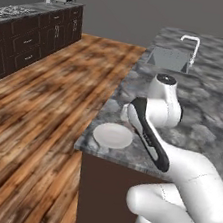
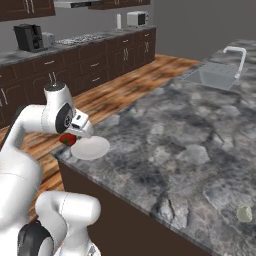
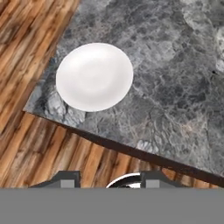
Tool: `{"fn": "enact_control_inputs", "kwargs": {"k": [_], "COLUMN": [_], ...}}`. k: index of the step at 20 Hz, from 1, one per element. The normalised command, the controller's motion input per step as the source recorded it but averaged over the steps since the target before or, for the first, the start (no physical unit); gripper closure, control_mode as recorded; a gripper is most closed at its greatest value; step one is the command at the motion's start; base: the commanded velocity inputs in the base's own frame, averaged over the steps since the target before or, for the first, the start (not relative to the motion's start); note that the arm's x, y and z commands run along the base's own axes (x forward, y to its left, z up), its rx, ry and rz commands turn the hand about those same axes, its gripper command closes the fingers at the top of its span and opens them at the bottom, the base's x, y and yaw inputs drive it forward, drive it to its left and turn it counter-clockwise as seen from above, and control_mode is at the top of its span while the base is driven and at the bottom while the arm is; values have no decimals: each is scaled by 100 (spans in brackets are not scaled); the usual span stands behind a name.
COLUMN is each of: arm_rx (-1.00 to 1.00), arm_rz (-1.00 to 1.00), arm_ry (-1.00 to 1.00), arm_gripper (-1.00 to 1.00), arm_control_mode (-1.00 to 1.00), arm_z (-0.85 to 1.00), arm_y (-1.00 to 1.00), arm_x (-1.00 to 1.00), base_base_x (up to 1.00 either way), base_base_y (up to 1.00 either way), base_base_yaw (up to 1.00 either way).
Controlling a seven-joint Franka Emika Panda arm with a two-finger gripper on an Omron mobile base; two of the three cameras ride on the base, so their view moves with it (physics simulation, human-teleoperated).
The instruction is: Pick the bell pepper from the counter and place it in the microwave.
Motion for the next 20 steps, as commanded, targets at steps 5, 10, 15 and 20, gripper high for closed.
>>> {"fn": "enact_control_inputs", "kwargs": {"k": [5, 10, 15, 20], "arm_rx": [1, 0, 0, 0], "arm_rz": [0, 0, 0, 0], "arm_ry": [0, 0, 0, 0], "arm_gripper": [100, 100, 100, 100], "arm_control_mode": [100, 100, 100, 100], "arm_z": [0, 0, 0, 0], "arm_y": [-6, 0, 0, 0], "arm_x": [-10, 0, 0, 0], "base_base_x": [0, -18, -8, -7], "base_base_y": [0, 9, 35, 36], "base_base_yaw": [0, -44, -87, -87]}}
